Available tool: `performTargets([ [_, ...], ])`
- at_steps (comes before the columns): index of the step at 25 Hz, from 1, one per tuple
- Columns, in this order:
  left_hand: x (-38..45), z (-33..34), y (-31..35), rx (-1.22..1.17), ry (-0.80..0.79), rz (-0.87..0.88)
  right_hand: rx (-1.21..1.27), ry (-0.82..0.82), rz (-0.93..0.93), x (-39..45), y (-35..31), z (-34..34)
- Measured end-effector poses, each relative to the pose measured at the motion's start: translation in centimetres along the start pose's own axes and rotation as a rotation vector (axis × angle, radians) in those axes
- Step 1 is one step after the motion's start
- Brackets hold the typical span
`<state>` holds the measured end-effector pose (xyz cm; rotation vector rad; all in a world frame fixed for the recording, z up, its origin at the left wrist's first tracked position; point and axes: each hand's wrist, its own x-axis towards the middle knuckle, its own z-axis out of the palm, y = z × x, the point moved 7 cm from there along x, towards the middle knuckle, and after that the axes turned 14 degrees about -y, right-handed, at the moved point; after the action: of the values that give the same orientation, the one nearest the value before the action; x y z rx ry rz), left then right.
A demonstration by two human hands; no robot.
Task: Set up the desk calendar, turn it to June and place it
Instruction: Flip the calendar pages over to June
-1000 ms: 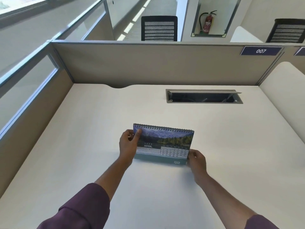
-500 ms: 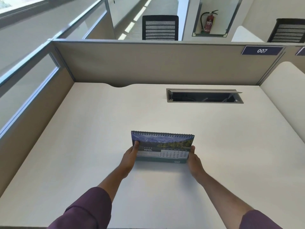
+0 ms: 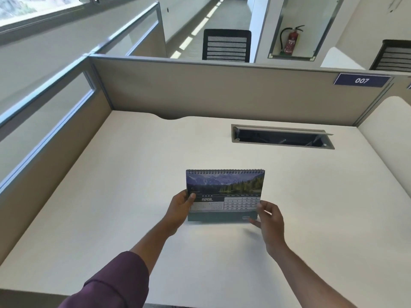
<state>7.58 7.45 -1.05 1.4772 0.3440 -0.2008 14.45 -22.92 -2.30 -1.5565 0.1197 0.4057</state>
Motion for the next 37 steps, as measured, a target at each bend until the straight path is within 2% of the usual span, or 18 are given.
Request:
performTargets([
  [4,0.0,-0.1,-0.4,-0.065,0.104,-0.048,-0.232,0.053,-0.088,-0.5,-1.1,0.2],
  [8,-0.1,-0.7,-1.2,-0.148,0.163,-0.085,-0.402,0.021,-0.081,0.1,-2.9,1.2],
  [10,-0.2,-0.8,-1.1,-0.161,0.182,-0.069,-0.411,0.021,-0.060,0.5,-3.4,1.5],
  [12,-0.4,-0.6,-0.7,-0.186,0.177,-0.032,-0.255,0.004,-0.008,0.8,-3.7,1.6],
  [15,-0.5,-0.4,0.0,-0.201,0.175,0.015,0.143,-0.072,0.063,1.0,-4.5,2.0],
  [16,-0.5,-0.4,0.1,-0.198,0.174,0.023,0.184,-0.079,0.086,1.2,-4.8,1.9],
  [22,-0.2,-0.2,0.1,-0.187,0.153,-0.034,0.258,-0.131,0.135,2.4,-5.8,1.7],
  [25,-0.5,0.2,0.7,-0.261,0.105,-0.048,0.329,-0.157,0.141,2.7,-6.0,2.0],
  [30,-1.0,-0.1,0.3,-0.354,0.049,-0.072,0.533,-0.348,0.186,2.7,-8.0,4.5],
  [33,-1.1,-0.5,0.0,-0.363,0.044,-0.070,0.681,-0.463,0.096,3.2,-11.3,6.1],
  [35,-0.9,-0.7,0.0,-0.348,0.066,-0.043,0.656,-0.561,0.000,3.6,-13.4,7.1],
  [37,-0.8,-1.1,0.0,-0.326,0.094,-0.021,0.439,-0.598,-0.048,3.8,-14.3,7.9],
])
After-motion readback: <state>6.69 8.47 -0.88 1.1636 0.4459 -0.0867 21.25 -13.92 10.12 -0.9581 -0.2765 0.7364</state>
